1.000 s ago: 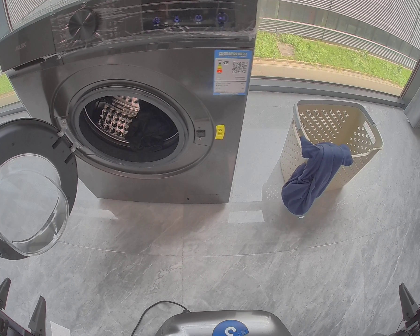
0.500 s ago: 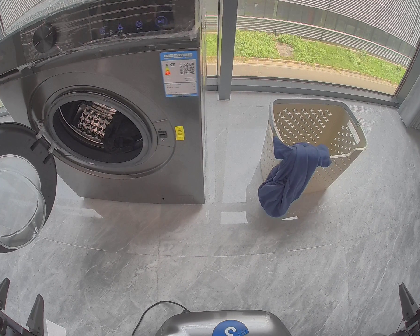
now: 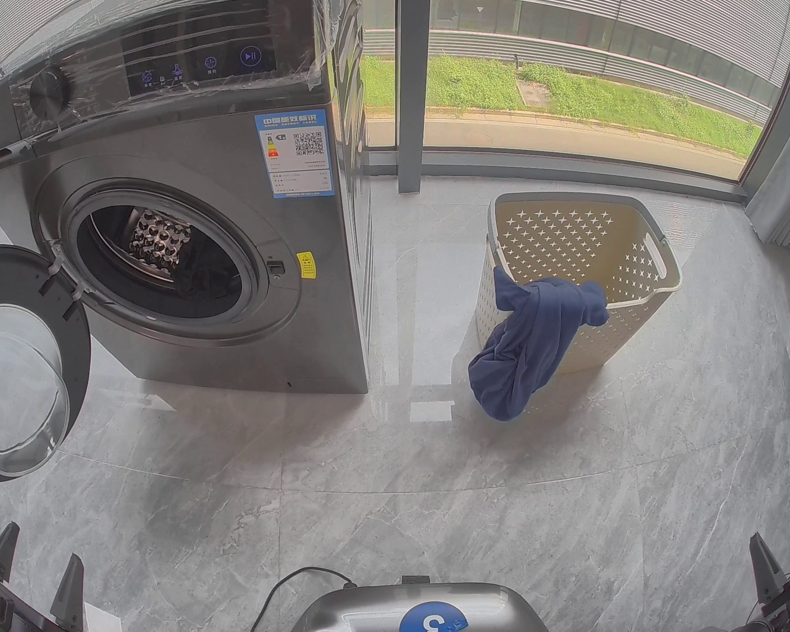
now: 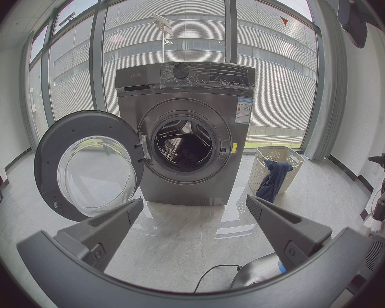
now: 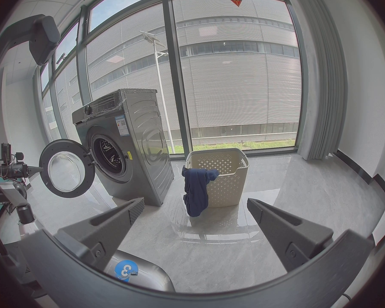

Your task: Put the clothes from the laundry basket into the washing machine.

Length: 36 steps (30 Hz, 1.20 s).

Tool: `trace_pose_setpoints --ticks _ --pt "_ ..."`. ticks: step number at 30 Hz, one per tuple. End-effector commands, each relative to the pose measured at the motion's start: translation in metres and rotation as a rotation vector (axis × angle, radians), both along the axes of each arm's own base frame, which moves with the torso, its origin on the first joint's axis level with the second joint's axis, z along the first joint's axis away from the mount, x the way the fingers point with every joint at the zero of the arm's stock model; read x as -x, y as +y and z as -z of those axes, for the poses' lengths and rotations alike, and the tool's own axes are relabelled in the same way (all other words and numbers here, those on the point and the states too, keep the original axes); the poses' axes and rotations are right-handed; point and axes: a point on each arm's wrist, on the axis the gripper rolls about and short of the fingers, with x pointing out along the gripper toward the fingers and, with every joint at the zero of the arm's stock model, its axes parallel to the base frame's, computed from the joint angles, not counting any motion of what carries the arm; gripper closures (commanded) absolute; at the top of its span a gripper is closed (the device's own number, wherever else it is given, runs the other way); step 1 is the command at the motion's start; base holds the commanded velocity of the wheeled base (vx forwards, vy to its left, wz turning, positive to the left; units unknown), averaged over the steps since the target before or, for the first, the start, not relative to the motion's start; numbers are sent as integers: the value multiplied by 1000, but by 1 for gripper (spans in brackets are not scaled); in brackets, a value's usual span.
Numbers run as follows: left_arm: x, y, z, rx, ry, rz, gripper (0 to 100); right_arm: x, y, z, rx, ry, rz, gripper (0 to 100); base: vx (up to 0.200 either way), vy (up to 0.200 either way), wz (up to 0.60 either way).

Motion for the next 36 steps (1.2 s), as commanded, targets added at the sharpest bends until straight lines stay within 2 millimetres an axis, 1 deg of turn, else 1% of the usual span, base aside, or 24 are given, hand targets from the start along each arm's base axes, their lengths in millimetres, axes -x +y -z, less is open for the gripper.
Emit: trace_pose_setpoints --ticks 1,6,33,36 --pt "0 0 5 2 6 0 0 0 0 5 0 3 -1 0 0 0 0" --pt "0 0 5 5 7 0 0 0 0 5 0 3 -1 0 0 0 0" --pt "0 0 5 8 7 -4 0 0 0 5 0 3 -1 0 0 -200 0" --pt "0 0 5 5 7 -2 0 0 0 5 0 3 -1 0 0 0 0"
